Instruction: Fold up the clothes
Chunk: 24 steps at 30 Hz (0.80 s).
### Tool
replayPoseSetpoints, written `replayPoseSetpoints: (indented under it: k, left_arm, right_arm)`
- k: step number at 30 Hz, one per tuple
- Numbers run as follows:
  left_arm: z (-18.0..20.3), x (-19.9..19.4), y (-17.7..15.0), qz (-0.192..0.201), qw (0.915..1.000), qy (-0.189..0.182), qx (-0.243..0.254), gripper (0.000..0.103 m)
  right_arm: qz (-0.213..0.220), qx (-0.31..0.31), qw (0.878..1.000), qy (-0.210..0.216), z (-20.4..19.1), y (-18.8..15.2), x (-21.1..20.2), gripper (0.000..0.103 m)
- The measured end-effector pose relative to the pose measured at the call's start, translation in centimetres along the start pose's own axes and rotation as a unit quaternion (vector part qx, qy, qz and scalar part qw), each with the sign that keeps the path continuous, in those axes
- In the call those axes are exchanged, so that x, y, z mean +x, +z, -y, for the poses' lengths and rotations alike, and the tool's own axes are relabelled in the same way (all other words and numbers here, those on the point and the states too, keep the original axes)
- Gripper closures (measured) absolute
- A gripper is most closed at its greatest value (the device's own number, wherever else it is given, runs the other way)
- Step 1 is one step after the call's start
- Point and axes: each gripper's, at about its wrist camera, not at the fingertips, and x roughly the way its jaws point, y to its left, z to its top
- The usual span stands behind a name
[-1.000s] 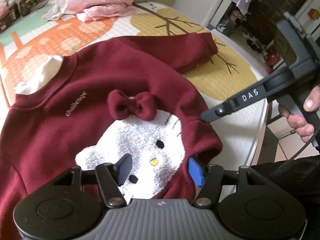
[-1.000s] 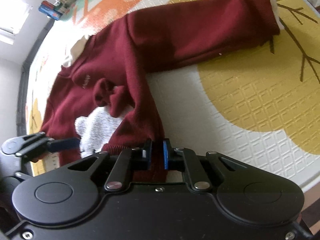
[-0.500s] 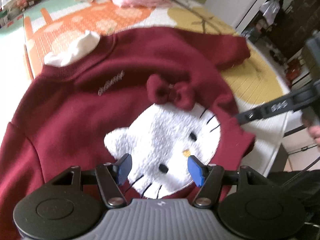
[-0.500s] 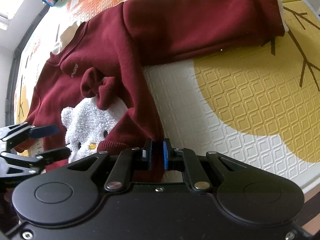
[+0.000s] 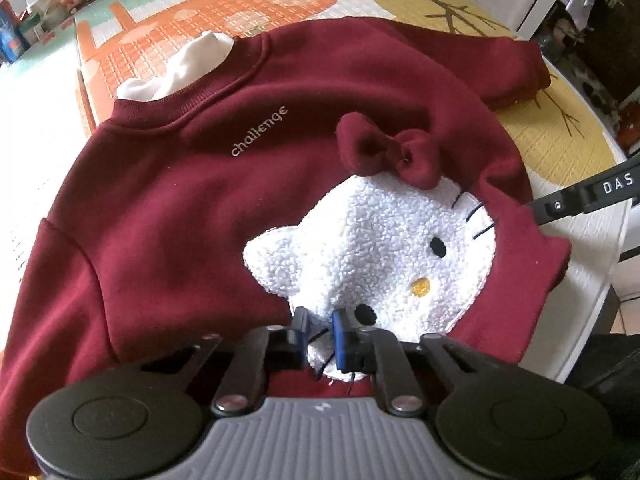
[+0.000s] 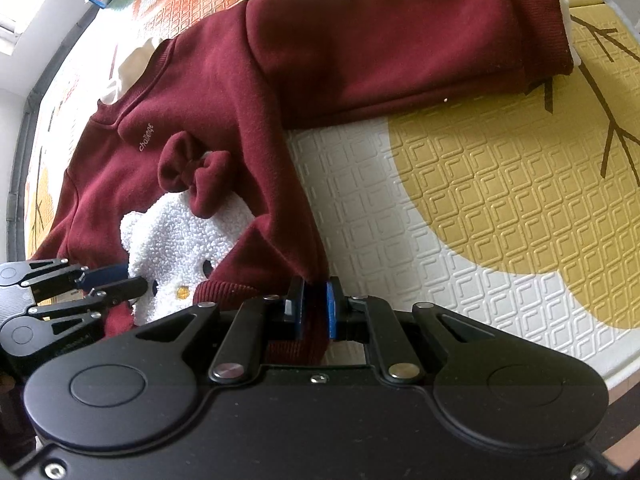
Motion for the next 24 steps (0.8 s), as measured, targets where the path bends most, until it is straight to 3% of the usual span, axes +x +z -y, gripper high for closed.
replayPoseSetpoints:
  k: [15, 24]
  left_arm:
    - [-0.9, -2.4, -0.1, 0.02, 0.9993, 0.016, -0.026, 0.092]
    - [-1.3, -1.8, -0.7, -0.004, 0.9986, 0.049, -0.022, 0.092]
  right_arm:
    - [-0.016, -0.027, 1.0, 0.0, -0.1, 0.1, -0.1, 0.094]
    - [-0.028, -0.089, 0.995, -0.024, -1.3, 0.1, -0.1, 0.094]
